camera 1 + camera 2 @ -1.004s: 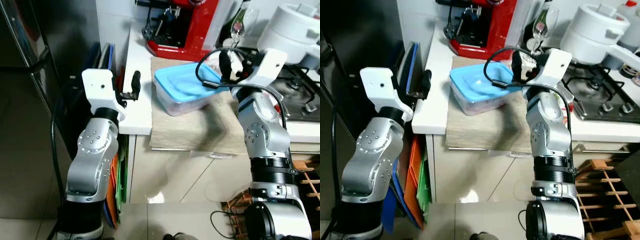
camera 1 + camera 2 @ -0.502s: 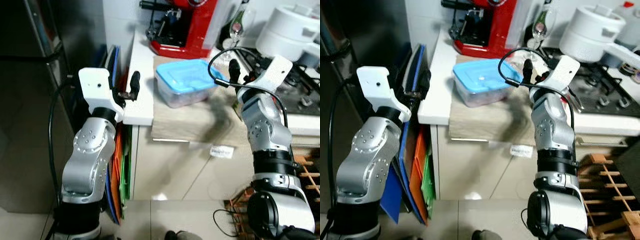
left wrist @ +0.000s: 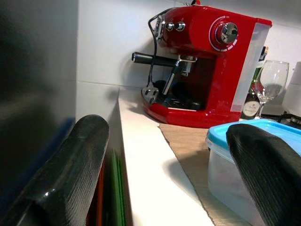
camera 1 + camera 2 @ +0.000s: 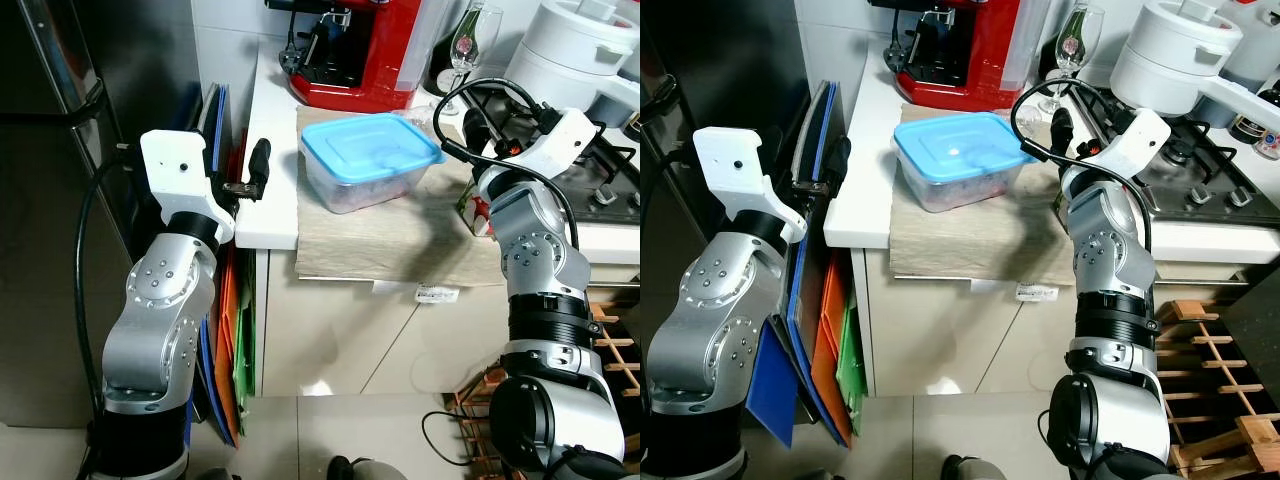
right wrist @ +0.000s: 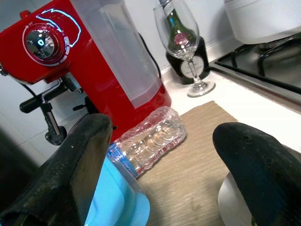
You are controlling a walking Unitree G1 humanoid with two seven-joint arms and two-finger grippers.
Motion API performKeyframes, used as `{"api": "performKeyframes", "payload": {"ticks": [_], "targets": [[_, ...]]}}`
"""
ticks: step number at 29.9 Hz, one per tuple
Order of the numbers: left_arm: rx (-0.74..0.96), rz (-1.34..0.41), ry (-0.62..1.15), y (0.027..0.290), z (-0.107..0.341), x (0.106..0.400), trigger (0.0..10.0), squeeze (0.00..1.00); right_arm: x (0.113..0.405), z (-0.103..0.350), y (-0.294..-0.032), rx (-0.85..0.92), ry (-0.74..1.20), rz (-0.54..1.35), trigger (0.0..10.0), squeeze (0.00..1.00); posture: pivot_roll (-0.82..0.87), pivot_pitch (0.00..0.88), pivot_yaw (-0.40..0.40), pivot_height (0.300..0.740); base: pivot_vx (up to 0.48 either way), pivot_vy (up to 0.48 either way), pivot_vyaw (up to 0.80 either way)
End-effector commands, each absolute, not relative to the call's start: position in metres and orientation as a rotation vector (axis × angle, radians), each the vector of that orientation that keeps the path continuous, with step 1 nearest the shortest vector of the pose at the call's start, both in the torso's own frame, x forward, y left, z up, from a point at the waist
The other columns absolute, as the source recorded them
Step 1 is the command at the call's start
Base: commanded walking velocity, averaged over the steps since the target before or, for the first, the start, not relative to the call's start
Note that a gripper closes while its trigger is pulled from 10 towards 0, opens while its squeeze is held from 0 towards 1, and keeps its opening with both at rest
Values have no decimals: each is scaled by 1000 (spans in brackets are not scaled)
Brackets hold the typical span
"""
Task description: Restocking fridge
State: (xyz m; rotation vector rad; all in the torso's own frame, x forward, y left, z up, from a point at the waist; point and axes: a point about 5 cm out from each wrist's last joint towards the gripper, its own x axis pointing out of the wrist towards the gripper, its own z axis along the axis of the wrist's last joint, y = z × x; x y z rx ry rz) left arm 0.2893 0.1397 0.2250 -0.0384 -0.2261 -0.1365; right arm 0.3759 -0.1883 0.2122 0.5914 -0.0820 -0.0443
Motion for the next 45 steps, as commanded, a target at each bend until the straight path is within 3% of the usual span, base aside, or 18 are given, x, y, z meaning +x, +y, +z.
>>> {"api": "performKeyframes", "payload": {"ticks": [1,5,12,13,16,19,23,33,37,40,45], "targets": [[-41,-166,-230,135,228,287,10000,0,376,196,-181,616,8,-30,10000,0,55,95,-89,740,0,0,0],[-43,-158,-235,135,229,288,10000,0,374,211,-171,428,-81,21,10000,0,56,78,-98,740,0,0,0],[-47,-158,-239,133,228,288,10000,0,370,213,-161,324,-116,61,10000,0,55,66,-105,740,0,0,0],[-48,-157,-239,132,228,288,10000,0,368,218,-159,222,-170,58,10000,0,55,60,-107,740,0,0,0],[-48,-159,-239,132,227,288,10000,0,365,221,-155,168,-203,63,10000,0,55,60,-107,740,0,0,0],[-48,-161,-240,131,227,288,10000,0,365,211,-153,221,-155,71,10000,0,51,50,-109,740,0,0,0],[-47,-162,-245,131,229,289,10000,0,368,195,-157,416,-49,48,10000,0,51,50,-109,740,0,0,0],[-46,-160,-251,131,230,290,10000,0,371,191,-162,575,12,29,10000,0,51,50,-111,740,0,0,0],[-45,-159,-254,131,230,290,10000,0,371,199,-162,512,-27,40,10000,0,51,50,-111,740,0,0,0],[-44,-155,-253,131,229,289,10000,0,366,226,-161,255,-200,53,10000,0,51,50,-111,740,0,0,0],[-46,-159,-251,130,229,290,10000,0,364,230,-163,211,-239,38,10000,0,45,52,-112,740,0,0,0]]}}
